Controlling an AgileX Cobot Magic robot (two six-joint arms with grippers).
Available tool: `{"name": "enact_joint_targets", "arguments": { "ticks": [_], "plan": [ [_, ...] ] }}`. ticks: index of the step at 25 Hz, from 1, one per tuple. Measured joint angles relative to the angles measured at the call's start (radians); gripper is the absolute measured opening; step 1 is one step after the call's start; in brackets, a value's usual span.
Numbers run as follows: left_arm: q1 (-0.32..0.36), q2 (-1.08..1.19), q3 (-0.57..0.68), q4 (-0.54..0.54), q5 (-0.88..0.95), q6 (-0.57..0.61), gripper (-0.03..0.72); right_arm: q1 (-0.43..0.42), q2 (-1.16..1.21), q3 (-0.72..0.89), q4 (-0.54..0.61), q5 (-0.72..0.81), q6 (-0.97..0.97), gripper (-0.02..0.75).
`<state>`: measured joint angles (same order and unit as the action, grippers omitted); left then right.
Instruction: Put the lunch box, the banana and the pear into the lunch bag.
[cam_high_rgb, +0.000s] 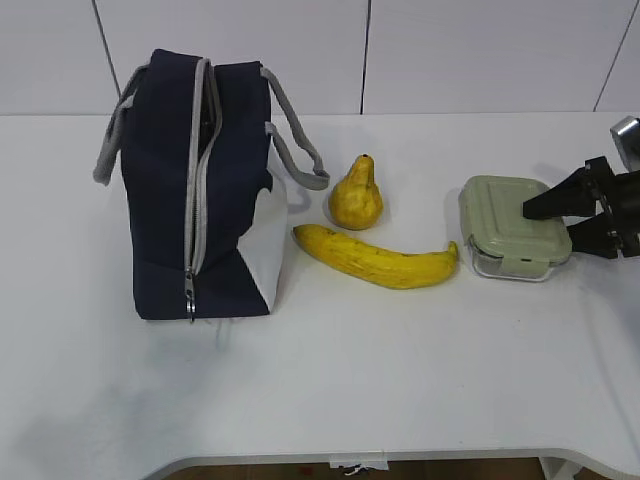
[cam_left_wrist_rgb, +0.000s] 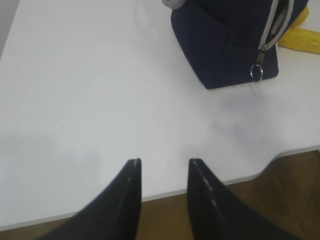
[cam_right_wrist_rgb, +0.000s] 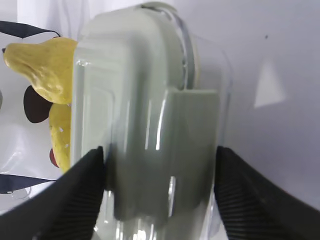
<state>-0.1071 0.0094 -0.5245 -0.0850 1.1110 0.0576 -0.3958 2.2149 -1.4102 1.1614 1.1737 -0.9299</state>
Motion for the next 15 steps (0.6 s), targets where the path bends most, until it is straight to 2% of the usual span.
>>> {"name": "enact_joint_targets", "arguments": {
  "ticks": [4,6,15],
  "plan": [
    [0.0,0.0,0.0,0.0,0.0,0.0,0.24,0.0,0.0,-0.003,0.011,0.003,0.0,0.412],
    [0.0,0.0,0.0,0.0,0.0,0.0,0.24,0.0,0.0,-0.003,0.011,0.006,0.002,0.388],
    [0.0,0.0,0.0,-0.006,0.0,0.0,0.24,0.0,0.0,-0.003,0.011,0.008,0.008,0.36]
  ]
}}
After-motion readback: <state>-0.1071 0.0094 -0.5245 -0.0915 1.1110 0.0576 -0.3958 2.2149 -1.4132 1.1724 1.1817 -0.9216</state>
